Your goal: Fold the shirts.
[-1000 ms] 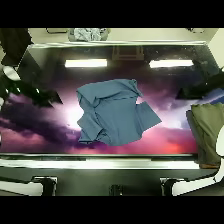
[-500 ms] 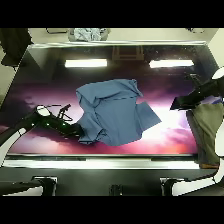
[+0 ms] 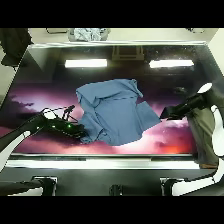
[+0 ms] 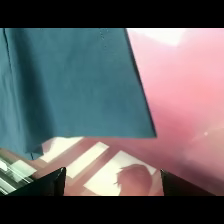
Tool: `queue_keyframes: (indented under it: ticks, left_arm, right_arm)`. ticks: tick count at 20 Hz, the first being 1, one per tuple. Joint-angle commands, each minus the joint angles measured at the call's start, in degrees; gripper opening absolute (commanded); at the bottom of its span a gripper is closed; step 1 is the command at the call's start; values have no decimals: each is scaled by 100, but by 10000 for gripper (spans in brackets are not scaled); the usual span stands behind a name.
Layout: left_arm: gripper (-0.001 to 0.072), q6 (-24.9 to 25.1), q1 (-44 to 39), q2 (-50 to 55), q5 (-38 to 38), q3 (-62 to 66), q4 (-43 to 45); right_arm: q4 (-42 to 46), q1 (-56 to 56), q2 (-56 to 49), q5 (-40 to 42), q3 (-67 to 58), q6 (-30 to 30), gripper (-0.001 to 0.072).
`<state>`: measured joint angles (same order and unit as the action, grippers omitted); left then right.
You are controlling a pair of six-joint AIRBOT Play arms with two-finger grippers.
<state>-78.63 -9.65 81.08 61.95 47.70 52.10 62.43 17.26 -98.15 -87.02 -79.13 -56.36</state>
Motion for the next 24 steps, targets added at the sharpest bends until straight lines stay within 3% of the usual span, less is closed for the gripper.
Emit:
queue_keyframes:
  ticks: [1, 4, 6, 7, 8, 9, 10, 18, 22, 24]
  left_arm:
    - [34, 24, -20, 2, -52, -4, -4]
    - [34, 24, -20, 0, -52, -4, -4]
    - [34, 24, -20, 0, -55, -4, -4]
    - [34, 26, -20, 0, -55, -4, -4]
    - [34, 26, -20, 0, -52, -4, -4]
    - [34, 26, -20, 0, -52, -4, -4]
    - [34, 26, -20, 0, -50, -4, -4]
    - [33, 199, 111, -315, -31, 72, 111]
    - [31, 136, 1088, -330, 155, 855, 603]
    - [31, 17, 1707, -131, 122, 1519, 601]
  right_arm:
    - [-221, -245, -26, 767, 651, 4, 710]
    - [-225, -437, -105, 1115, 664, -166, 709]
    - [-282, -525, -151, 1209, 667, -446, 638]
    - [-293, -575, -168, 1231, 664, -452, 544]
    - [-284, -605, -175, 1285, 667, -452, 402]
    - [-273, -610, -175, 1340, 664, -455, 173]
    - [-282, -608, -175, 1357, 664, -553, 41]
    - [-162, -610, 120, 861, 660, -92, 39]
    - [-170, -1115, 581, 48, 828, 24, 39]
    - [-339, -1923, 756, 295, 1097, -50, 39]
